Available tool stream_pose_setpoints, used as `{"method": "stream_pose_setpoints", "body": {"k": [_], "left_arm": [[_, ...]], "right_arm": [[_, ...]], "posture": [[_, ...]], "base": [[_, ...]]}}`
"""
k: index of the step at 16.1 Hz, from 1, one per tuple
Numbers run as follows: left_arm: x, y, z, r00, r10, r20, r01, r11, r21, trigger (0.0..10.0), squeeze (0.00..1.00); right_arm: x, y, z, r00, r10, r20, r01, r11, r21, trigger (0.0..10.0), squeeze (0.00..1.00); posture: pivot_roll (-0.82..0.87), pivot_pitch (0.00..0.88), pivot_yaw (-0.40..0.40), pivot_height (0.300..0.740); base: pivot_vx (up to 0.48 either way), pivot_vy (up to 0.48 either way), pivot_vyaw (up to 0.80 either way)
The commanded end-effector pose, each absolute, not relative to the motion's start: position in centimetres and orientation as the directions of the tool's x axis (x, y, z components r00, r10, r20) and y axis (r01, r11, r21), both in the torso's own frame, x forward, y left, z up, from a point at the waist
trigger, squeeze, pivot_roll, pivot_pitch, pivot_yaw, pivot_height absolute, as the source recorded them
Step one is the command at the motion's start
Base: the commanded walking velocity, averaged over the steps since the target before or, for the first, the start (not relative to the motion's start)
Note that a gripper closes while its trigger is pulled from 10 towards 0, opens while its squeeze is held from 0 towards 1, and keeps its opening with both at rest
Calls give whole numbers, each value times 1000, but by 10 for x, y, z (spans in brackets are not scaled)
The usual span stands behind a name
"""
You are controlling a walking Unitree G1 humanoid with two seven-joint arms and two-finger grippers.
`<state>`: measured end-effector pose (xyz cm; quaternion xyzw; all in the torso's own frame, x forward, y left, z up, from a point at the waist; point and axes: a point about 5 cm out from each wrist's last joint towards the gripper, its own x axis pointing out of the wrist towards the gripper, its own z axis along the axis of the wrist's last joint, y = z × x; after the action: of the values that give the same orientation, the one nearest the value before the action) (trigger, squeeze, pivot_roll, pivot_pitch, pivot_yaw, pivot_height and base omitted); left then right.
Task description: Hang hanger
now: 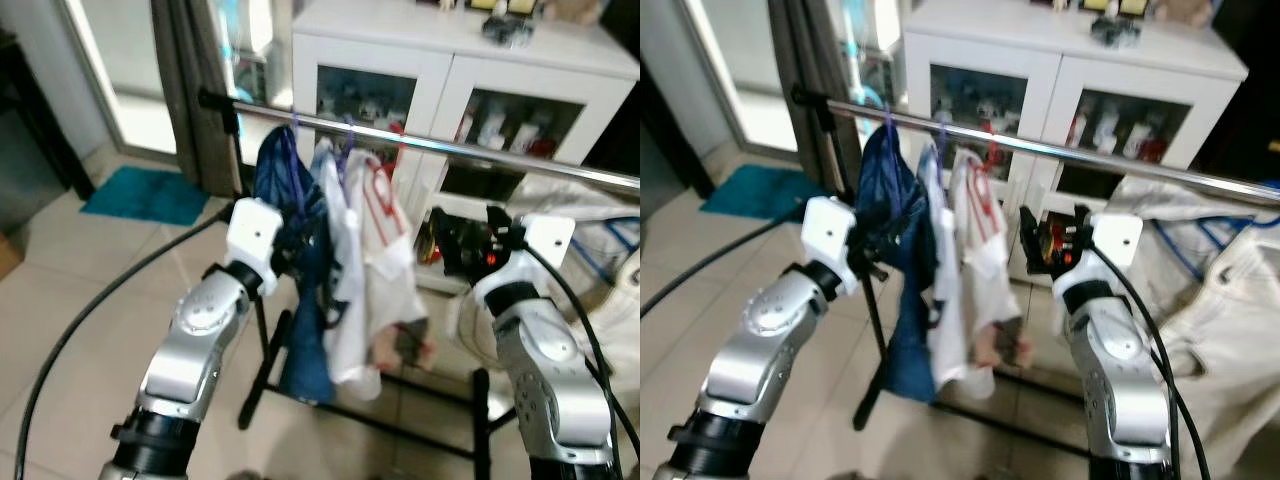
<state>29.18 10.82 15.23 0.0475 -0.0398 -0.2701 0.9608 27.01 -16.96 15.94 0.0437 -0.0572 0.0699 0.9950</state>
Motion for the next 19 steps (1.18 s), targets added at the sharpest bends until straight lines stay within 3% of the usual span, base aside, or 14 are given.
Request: {"method": "stream_pose_setpoints", "body": {"k": [1,8,15,19], "left_arm": [[290,98,154,830,-555,56,546,829,117,10000,0],[288,96,151,825,-562,48,554,824,121,10000,0],[276,96,146,752,-659,9,654,748,115,10000,0],[269,102,139,710,-703,-51,703,701,119,10000,0]], "right_arm": [[269,-174,165,980,126,153,-142,985,95,10000,1000],[263,-160,167,953,270,136,-271,963,-12,10000,1000],[266,-164,164,964,265,35,-264,964,-40,10000,1000],[280,-169,164,987,157,-21,-158,987,-35,10000,1000]], "posture": [[46,0,-3,740],[42,0,-14,740],[43,0,-14,740],[46,0,-9,740]], "base": [[0,-480,0],[0,-470,0],[0,0,0],[0,0,0]]}}
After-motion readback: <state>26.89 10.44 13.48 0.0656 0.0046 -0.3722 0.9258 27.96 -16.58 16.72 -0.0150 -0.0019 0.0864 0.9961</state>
